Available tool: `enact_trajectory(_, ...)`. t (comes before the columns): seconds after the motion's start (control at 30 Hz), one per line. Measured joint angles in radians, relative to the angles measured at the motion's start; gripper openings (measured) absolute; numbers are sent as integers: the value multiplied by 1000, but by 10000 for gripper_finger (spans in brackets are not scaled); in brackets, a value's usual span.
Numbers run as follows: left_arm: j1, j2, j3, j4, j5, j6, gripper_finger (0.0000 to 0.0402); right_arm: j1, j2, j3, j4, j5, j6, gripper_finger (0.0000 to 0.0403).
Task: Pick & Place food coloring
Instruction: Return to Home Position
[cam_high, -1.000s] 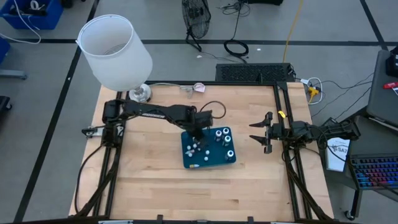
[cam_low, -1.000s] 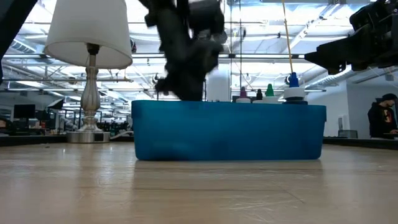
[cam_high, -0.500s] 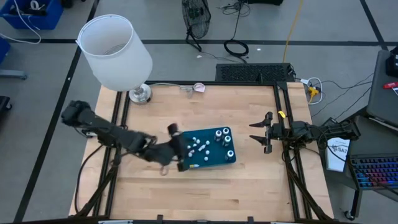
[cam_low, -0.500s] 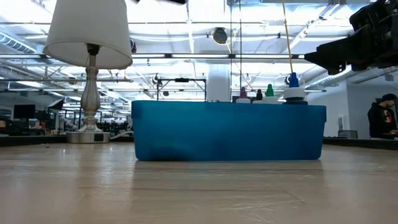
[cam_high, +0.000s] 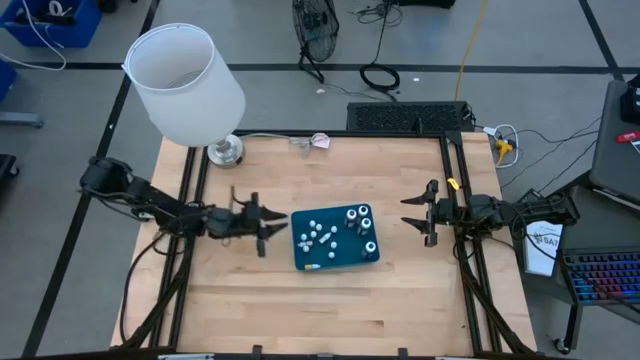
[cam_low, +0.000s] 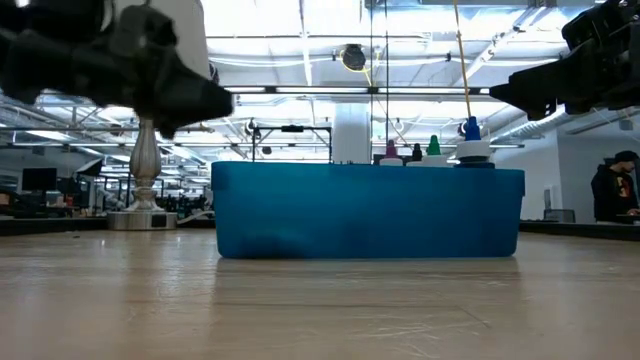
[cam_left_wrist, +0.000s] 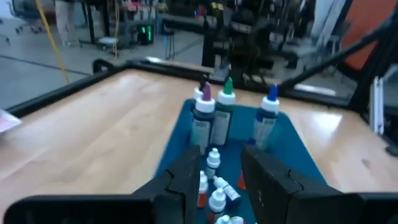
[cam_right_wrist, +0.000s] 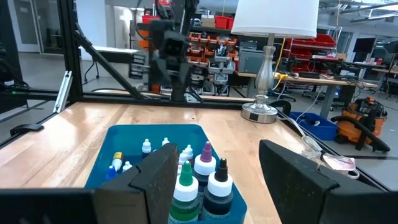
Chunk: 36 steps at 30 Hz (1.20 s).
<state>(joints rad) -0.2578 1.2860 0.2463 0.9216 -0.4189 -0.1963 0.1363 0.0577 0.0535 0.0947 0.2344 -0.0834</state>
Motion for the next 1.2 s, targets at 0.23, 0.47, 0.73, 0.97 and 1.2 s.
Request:
enact_trajectory(0.23,5,-249,-215,133,1,36,120,0,0,0,0,0,0,212)
enact_trajectory(0.47,5,-534,-225,-194,0,42,120,0,0,0,2,0,0,212)
enact_trajectory(0.73,7,-947,-235,-665,-25,7,120,0,0,0,0,0,0,212)
enact_trajectory(0.97,8,-1189,-233,-854,-9,58,120,0,0,0,1,0,0,212)
enact_trajectory(1.2,9,-1232,-231,-860,-51,132,120,0,0,0,0,0,0,212)
